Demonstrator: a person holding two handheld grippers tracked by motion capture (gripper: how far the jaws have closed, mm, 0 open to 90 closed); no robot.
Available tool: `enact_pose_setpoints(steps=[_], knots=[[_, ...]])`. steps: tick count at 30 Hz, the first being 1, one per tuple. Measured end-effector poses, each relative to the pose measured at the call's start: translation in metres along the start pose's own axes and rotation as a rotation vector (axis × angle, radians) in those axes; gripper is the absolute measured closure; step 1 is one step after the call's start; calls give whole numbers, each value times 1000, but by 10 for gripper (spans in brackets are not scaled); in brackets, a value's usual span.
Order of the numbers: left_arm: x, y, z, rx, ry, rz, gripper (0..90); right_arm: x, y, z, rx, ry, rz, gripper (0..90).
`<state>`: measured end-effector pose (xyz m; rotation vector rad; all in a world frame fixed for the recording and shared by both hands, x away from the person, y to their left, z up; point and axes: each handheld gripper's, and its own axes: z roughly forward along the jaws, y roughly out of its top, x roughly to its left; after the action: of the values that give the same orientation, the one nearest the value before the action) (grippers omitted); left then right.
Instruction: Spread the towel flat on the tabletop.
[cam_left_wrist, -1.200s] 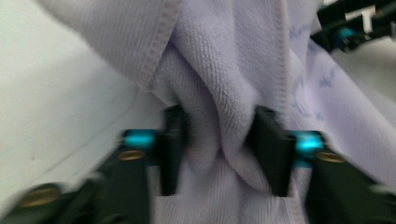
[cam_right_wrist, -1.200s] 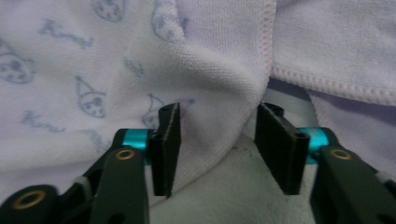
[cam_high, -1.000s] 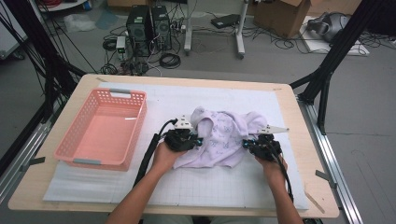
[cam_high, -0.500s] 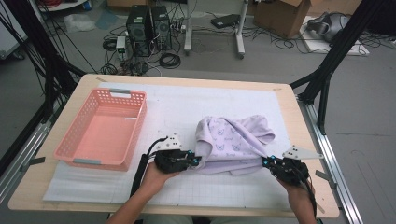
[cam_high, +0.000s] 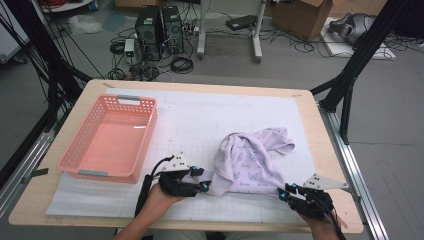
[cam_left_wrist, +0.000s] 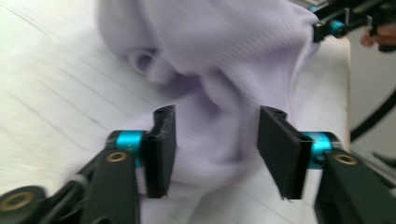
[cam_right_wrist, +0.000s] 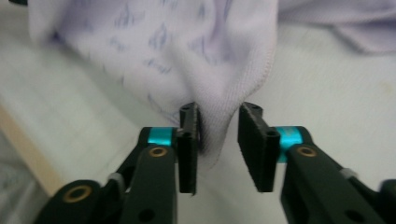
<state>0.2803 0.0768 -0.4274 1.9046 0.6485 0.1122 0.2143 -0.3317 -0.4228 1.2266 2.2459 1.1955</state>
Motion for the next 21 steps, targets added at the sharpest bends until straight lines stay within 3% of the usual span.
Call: enact_pose_setpoints(steps=[5,8,12,14,16,17,19,21], knots=[[19,19,0,-56,35,-23,427,-10,34,8,-93,-37,-10,604],[27,27,6,-75,62,-30,431,-14,61,28,-97,-42,-24,592],[32,35,15,-86,72,-28,438,-14,94,67,-74,-26,-49,569],[34,37,18,-82,79,-28,438,-12,106,89,-11,-60,-79,560],[37,38,21,-76,81,-31,439,-14,110,109,27,-53,-80,564],[38,38,21,-70,81,-36,439,-14,110,114,41,-52,-74,605],[39,38,22,-69,83,-38,438,-15,108,120,83,-11,-75,775],[39,37,21,-56,78,-32,438,-14,105,116,95,7,-111,833]])
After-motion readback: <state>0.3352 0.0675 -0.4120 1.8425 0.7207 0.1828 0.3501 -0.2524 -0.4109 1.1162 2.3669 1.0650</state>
